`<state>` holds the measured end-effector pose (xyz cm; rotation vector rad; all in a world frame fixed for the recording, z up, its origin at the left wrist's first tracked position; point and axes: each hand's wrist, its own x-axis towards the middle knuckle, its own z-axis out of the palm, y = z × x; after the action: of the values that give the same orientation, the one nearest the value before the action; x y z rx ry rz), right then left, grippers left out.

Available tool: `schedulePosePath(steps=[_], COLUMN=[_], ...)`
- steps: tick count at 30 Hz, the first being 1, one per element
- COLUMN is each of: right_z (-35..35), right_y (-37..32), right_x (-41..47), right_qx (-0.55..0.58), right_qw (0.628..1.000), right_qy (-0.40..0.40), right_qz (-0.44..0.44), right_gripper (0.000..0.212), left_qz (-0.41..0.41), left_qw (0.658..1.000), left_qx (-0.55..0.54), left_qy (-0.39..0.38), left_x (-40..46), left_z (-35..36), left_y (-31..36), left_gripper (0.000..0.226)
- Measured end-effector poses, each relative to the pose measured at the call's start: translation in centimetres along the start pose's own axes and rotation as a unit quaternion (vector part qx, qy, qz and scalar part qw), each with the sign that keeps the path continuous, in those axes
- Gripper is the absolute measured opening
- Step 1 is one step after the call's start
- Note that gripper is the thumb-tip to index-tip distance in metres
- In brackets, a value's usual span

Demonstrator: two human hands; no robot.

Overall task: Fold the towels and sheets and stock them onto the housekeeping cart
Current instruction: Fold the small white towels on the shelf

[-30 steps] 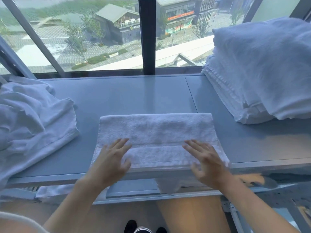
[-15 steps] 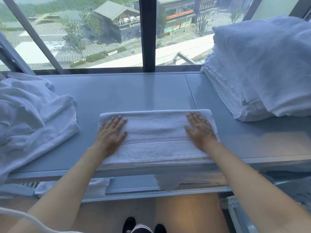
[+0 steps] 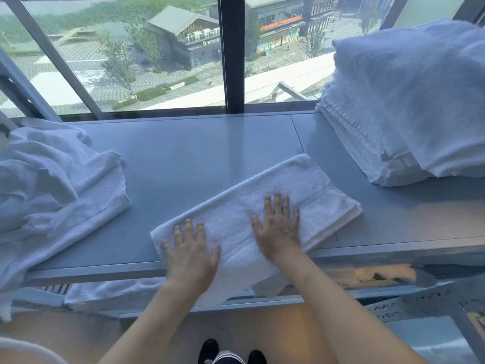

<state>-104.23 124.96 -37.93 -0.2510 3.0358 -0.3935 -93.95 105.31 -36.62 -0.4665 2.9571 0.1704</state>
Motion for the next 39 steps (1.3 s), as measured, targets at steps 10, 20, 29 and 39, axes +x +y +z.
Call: schedulePosePath(steps=[10, 20, 29, 39], right_z=[-1.8, -3.1, -2.2, -1.2], right_y=[3.9, 6.1, 8.3, 10.0], right_x=[2.9, 1.3, -2.5, -4.3], right_qx=[-0.052, -0.020, 0.027, -0.054], right_qw=[0.947, 0.970, 0.964, 0.935], right_qy=[-0.065, -0.016, -0.056, -0.022], right_qz=[-0.312, -0.242, -0.257, -0.350], right_gripper=[0.077, 0.058, 0.056, 0.104], left_qz=[0.277, 0.193, 0.285, 0.322], left_qw=[0.961, 0.976, 0.956, 0.933], left_qx=[-0.007, -0.103, -0.014, 0.005], left_qy=[0.004, 0.016, 0.066, 0.158], left_x=[4.4, 1.1, 0.1, -2.3], left_z=[-0.5, 1.8, 1.6, 2.3], left_y=[2.0, 3.0, 3.8, 2.6], left_gripper=[0.075, 0.072, 0.078, 0.084])
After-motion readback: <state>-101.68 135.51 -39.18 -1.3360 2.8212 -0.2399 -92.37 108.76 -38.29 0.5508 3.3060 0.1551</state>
